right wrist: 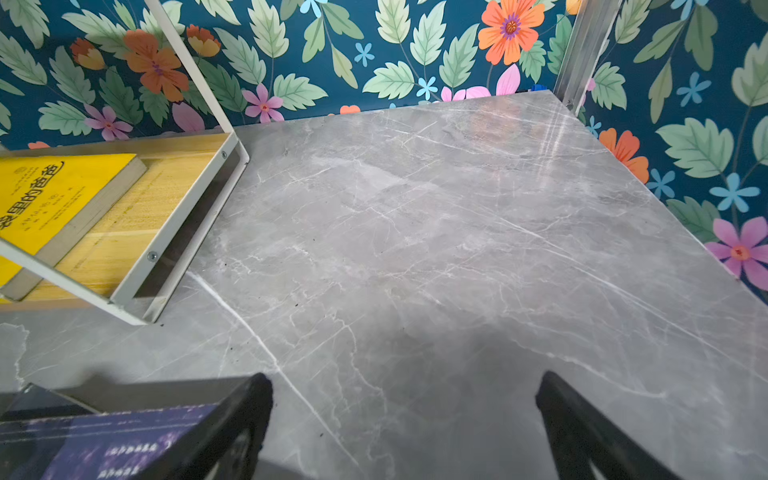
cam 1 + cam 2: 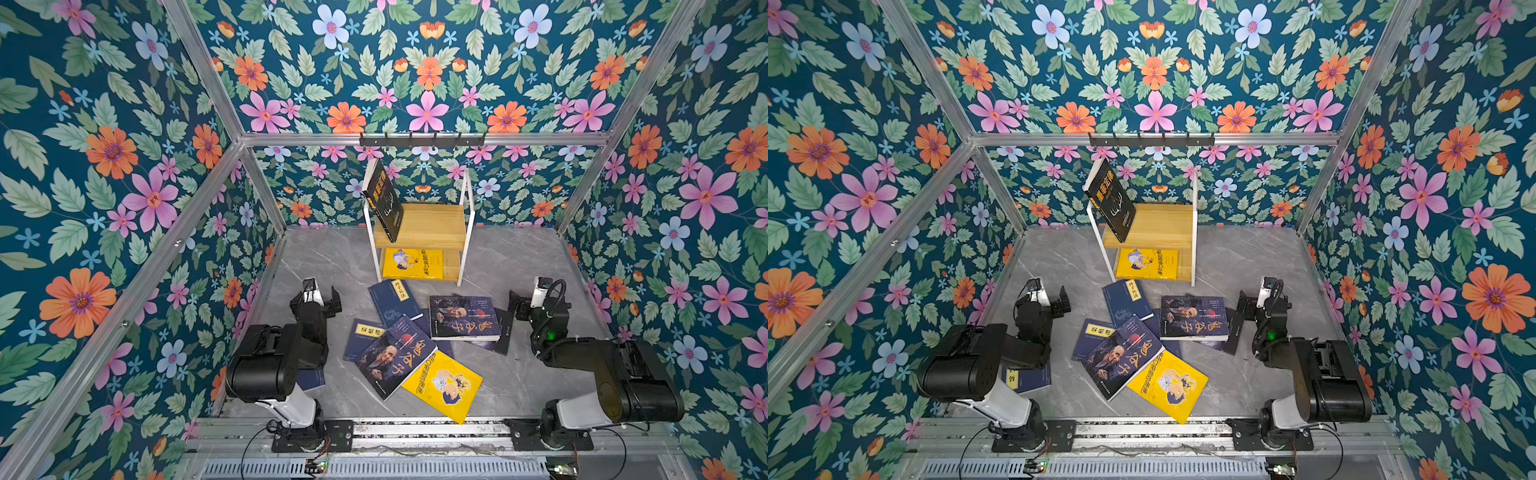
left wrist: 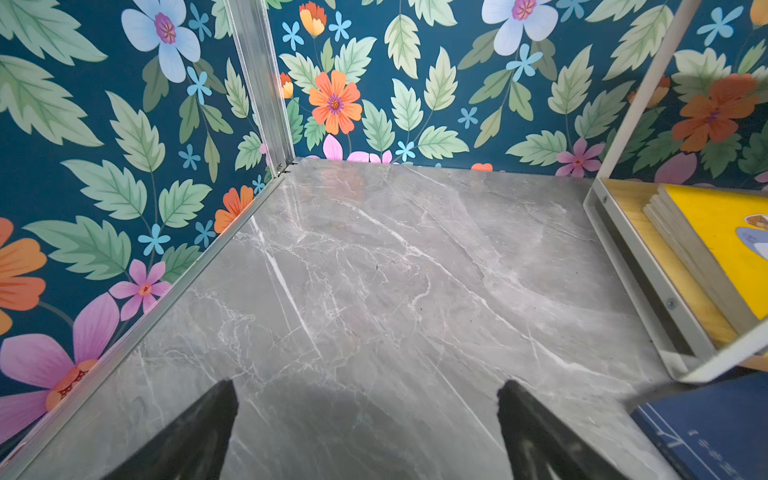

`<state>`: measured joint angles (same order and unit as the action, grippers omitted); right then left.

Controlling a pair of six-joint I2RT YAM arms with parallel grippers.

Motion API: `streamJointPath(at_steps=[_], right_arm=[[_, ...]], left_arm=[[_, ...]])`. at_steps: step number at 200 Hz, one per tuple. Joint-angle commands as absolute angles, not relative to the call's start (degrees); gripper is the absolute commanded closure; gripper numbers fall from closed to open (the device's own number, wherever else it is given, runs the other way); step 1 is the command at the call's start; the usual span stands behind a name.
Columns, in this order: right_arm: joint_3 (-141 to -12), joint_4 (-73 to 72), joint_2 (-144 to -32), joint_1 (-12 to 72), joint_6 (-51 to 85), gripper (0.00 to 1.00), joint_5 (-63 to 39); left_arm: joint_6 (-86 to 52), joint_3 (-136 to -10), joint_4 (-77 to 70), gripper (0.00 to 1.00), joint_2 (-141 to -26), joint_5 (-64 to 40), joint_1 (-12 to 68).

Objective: Stacking books/files
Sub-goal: Rotate the book on the book.

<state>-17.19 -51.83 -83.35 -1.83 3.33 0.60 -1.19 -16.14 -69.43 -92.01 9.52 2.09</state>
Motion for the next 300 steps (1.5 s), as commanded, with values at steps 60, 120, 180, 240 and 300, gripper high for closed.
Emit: streamJointPath(at_steps=[60,120,180,240,300], right_arm=[[-17.5,-52.75,-83.32,-1.83,3.16,0.01,0.61],[-17.49,-52.76,-83.32,-1.77,3.16,0.01,0.61],[-17.64,-50.88,-81.18,-1.78,3.11,0.01,0.44],[-20.94,-26.68,-58.77,-1.09,11.89,0.01,1.6],[-23.86,-5.04,-44.44,-1.06,38.52,0.01,-10.32]], left_arm=[[-0.98,-16.19,-70.84,0.0,-92.03,9.56,2.01],[-0.98,-16.22,-70.83,0.0,-92.05,9.55,1.98],[0.98,-24.61,-50.84,0.0,-85.56,4.48,2.02],[4.25,-52.61,-2.75,0.0,-82.69,-18.74,2.17],[-1.96,-50.35,-0.47,0.0,-77.08,-27.58,1.77]])
